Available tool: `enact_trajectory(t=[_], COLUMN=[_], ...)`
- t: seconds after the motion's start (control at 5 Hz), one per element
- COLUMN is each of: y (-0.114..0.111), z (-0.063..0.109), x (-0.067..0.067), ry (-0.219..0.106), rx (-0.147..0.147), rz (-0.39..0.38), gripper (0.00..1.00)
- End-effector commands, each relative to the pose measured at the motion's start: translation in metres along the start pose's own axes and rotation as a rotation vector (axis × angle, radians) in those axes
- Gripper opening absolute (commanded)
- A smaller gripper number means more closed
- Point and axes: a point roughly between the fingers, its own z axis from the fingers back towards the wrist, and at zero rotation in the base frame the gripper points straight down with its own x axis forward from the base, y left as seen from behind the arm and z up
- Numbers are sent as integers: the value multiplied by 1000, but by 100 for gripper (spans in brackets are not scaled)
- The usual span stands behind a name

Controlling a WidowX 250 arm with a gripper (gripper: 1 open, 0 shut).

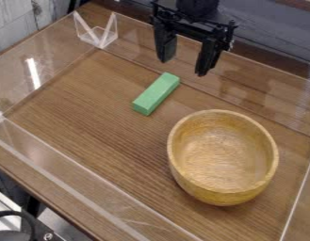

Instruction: Put the green block in the brown bowl

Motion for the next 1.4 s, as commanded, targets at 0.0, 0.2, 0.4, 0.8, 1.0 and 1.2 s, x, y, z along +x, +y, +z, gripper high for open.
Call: enact_trajectory(t=[0.0,0.2,0.4,0.8,1.0,1.2], y=[13,30,41,51,52,54], z=[-12,-33,-46,-60,-64,-69], x=[1,-1,-3,0,4,7], ry=[-1,7,-18,-70,-93,-108], rx=[1,4,7,16,20,21], rz=[-17,-49,-85,-157,-197,-225], gripper=[100,100,100,100,100,100])
